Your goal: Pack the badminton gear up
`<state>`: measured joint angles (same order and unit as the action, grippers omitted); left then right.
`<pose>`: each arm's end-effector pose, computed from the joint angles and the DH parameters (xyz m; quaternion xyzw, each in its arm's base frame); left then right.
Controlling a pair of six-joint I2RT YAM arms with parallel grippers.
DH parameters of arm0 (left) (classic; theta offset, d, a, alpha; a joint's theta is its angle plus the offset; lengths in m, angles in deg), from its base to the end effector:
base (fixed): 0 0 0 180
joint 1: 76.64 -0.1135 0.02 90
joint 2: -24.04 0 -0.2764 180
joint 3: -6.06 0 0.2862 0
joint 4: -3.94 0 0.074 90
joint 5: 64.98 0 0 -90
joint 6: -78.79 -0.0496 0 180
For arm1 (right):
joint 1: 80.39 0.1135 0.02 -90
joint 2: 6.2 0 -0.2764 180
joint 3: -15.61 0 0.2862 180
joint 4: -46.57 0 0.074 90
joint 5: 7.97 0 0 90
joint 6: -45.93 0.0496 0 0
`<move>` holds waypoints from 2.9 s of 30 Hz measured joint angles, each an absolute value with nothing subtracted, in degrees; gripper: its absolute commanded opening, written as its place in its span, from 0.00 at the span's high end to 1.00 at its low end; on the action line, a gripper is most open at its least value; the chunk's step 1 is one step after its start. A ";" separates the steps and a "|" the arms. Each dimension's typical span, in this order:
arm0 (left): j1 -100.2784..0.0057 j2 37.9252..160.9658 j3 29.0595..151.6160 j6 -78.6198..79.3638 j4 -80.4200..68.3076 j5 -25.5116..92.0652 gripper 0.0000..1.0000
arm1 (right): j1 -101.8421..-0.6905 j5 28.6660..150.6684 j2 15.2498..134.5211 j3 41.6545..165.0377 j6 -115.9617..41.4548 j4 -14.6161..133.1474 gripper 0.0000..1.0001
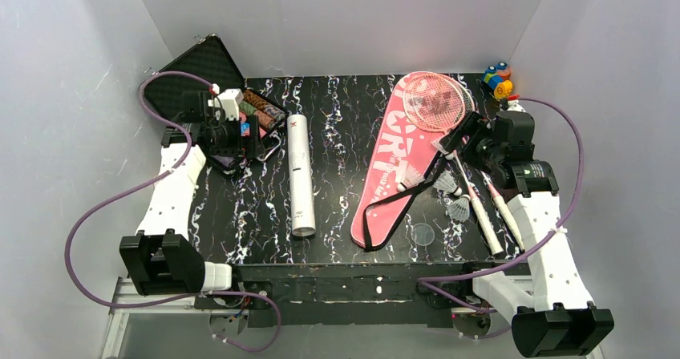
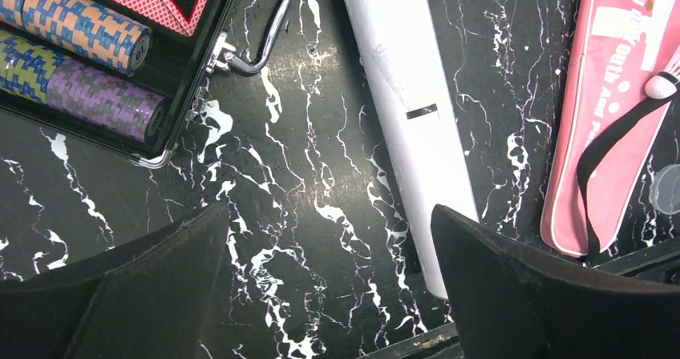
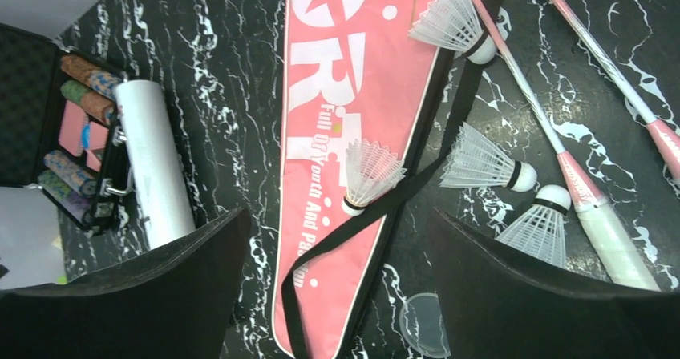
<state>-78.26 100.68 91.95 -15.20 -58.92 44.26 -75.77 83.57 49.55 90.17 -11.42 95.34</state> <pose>0.3106 -0.0076 0.3312 0.0715 0.9354 -0.1435 0.3153 0.2415 0.0209 0.3725 0.2031 0.8416 0.1709 0.4703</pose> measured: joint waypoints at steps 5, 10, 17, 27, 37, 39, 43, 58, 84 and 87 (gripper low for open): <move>-77.94 101.77 91.92 -13.38 -57.13 44.85 0.02 | -73.39 80.46 49.79 88.83 -12.34 96.32 0.12; -77.70 106.06 92.21 -12.44 -55.80 48.81 0.02 | -70.98 77.88 51.06 88.00 -12.98 97.61 0.11; -69.00 117.29 95.12 -10.89 -55.21 47.85 0.02 | -70.50 77.08 51.39 87.44 -13.94 97.87 0.11; -63.64 131.87 103.09 -7.98 -52.96 41.66 0.02 | -70.50 77.14 50.62 84.24 -14.62 97.98 0.11; -59.69 135.50 102.98 -8.68 -50.68 36.11 0.02 | -70.50 78.93 52.48 83.04 -14.66 97.17 0.10; -59.12 136.33 102.90 -9.01 -50.33 35.82 0.02 | -70.50 79.24 52.94 83.04 -14.64 97.08 0.10; -58.24 136.99 101.87 -9.67 -49.74 35.95 0.02 | -70.50 79.44 53.51 83.06 -14.64 96.78 0.10; -52.25 130.41 93.83 -20.49 -53.26 40.54 0.35 | -70.50 84.42 72.02 89.08 -14.73 93.24 0.12; -48.15 96.00 85.74 -41.82 -67.47 38.77 0.55 | -70.50 97.77 91.10 95.79 -17.96 85.91 0.40; -47.18 93.80 84.49 -42.98 -67.73 38.69 0.54 | -70.48 98.36 91.10 93.95 -17.37 84.43 0.43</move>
